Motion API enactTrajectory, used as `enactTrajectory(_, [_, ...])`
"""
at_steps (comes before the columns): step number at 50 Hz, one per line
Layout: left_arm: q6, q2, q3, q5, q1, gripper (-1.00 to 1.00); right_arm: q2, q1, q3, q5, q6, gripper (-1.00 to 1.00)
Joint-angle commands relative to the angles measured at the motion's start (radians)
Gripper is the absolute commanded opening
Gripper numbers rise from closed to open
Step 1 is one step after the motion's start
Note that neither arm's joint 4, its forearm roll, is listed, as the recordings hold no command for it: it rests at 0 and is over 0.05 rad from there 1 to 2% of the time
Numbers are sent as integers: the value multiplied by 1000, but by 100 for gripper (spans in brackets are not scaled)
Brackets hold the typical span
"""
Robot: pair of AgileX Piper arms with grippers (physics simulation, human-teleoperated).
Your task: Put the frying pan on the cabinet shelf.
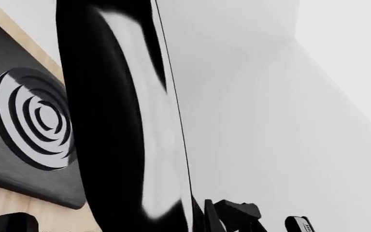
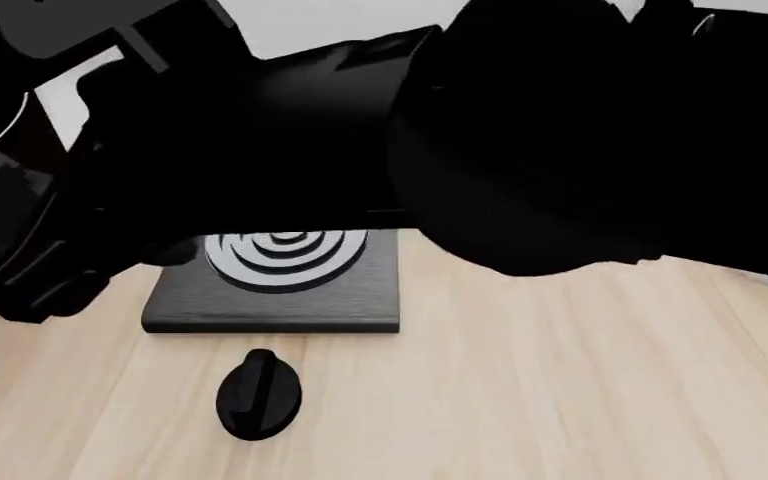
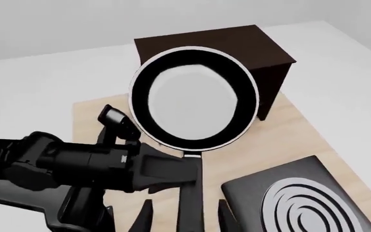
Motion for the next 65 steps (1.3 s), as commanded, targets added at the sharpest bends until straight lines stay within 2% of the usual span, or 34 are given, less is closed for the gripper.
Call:
enactTrajectory(1, [31,-10,-34,12,8,-100,-90,-11,37,-13,34,100])
enactTrajectory(5, [33,-10,-31,9,11,-100,-151,-32,47,-10,20,100])
enactTrajectory(7, [34,-11,-32,10,12,-100,-183,-48,47,0,38,100])
enactTrajectory(12, [35,-16,-40,19,13,-100,-317,-143,116,-11,56,100])
enactTrajectory(14, [35,-17,-40,20,14,-100,-386,-199,176,-33,62,100])
enactTrajectory(15, [34,-15,-40,18,17,-100,-440,-232,228,-49,90,100])
enactTrajectory(19, [51,-16,-57,34,21,-100,-584,-310,414,-102,134,100])
enactTrajectory(22, [51,-17,-51,32,23,-100,-694,-368,535,-135,145,100])
enactTrajectory(23, [55,-17,-54,34,23,-100,-746,-401,584,-145,174,100])
enactTrajectory(25, [55,-15,-54,33,23,-100,-792,-394,668,-178,221,100])
enactTrajectory(31, [58,-12,-63,37,33,-100,-925,-503,818,-176,214,100])
enactTrajectory(34, [61,-14,-66,43,37,-100,-991,-540,857,-161,225,100])
enactTrajectory(37, [63,-16,-69,47,39,-100,-1083,-606,905,-138,188,100])
enactTrajectory(39, [64,-17,-72,50,40,-100,-1128,-640,931,-120,197,100])
enactTrajectory(40, [62,-17,-67,45,41,-100,-1183,-674,944,-98,181,100])
enactTrajectory(43, [67,-16,-70,48,41,-100,-1306,-742,970,-42,210,100])
enactTrajectory(49, [66,-15,-67,46,43,-100,-1459,-850,1021,32,217,100])
enactTrajectory(55, [66,-6,-62,35,36,-100,-1462,-869,1046,14,250,100])
enactTrajectory(61, [42,29,-65,-5,46,-100,-1435,-874,1053,-16,248,100])
enactTrajectory(65, [47,57,-90,-19,56,-100,-1446,-885,1044,-3,243,100])
